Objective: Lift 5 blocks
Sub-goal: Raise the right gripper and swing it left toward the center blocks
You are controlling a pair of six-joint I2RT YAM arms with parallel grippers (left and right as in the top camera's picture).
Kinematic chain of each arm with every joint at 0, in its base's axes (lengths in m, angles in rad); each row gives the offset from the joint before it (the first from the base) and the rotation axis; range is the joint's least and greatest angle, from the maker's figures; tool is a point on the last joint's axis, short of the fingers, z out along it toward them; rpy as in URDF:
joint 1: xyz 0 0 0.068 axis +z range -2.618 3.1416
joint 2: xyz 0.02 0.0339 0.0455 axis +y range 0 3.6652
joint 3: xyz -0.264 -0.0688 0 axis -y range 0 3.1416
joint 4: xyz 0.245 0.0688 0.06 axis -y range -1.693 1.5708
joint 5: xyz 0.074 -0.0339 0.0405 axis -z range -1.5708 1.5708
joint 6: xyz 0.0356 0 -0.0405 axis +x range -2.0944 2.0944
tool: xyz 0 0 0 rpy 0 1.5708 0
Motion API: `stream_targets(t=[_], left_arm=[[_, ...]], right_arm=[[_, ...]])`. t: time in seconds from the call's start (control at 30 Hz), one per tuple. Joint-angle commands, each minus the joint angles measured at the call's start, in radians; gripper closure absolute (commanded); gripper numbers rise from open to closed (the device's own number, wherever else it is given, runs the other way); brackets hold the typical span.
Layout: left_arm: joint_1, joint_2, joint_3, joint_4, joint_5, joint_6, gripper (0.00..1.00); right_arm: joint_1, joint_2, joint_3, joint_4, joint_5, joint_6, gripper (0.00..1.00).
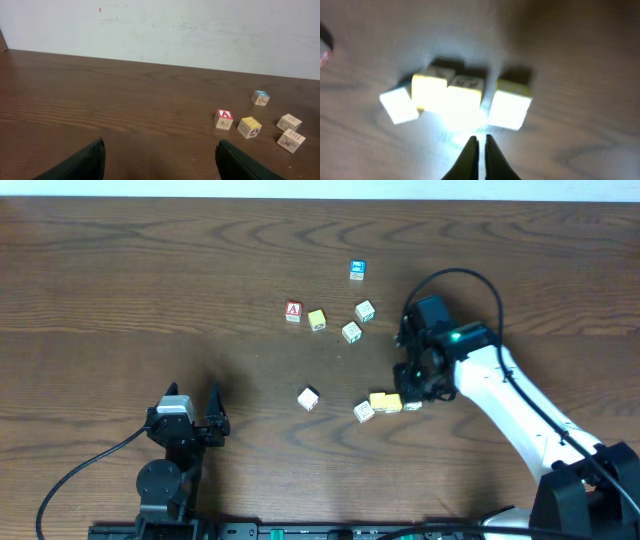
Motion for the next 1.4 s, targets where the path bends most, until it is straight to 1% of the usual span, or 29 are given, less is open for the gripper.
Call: stream_targets(t=[0.0, 0.17, 0.33, 0.6, 0.83, 1.1, 1.37], left_arm=[[0.004, -0.005, -0.015, -0.041, -0.020, -0.009, 0.29], [0.004, -0.005, -0.015, -0.041, -0.020, -0.009, 0.29], [0.004, -0.005, -0.015, -0.041, -0.020, -0.009, 0.29], [0.004, -0.005, -0.015, -0.041, -0.020, -0.009, 0.29], [0.004, -0.005, -0.015, -0.041, -0.020, -0.009, 0.29], [0.004, -0.005, -0.015, -0.041, -0.020, -0.009, 0.29], [0.004, -0.005, -0.015, -0.041, -0.020, -0.009, 0.29]], right_arm=[[0.064, -0.009, 0.011, -0.026, 0.003, -0.009, 0.99], [0.150, -0.009, -0.019, -0.001, 0.059, 0.023, 0.99], [0.204, -0.009, -0.087, 0.077, 0.101, 0.049, 0.99], [0.215, -0.009, -0.184, 0.161, 0.097, 0.055, 0.98], [0.228, -0.009, -0.238, 0.223, 0.048, 0.055, 0.96], [0.266, -0.008, -0.243, 0.272, 0.048, 0.055, 0.89], [0.280, -0.004, -0.243, 0.327, 0.047, 0.065, 0.85]])
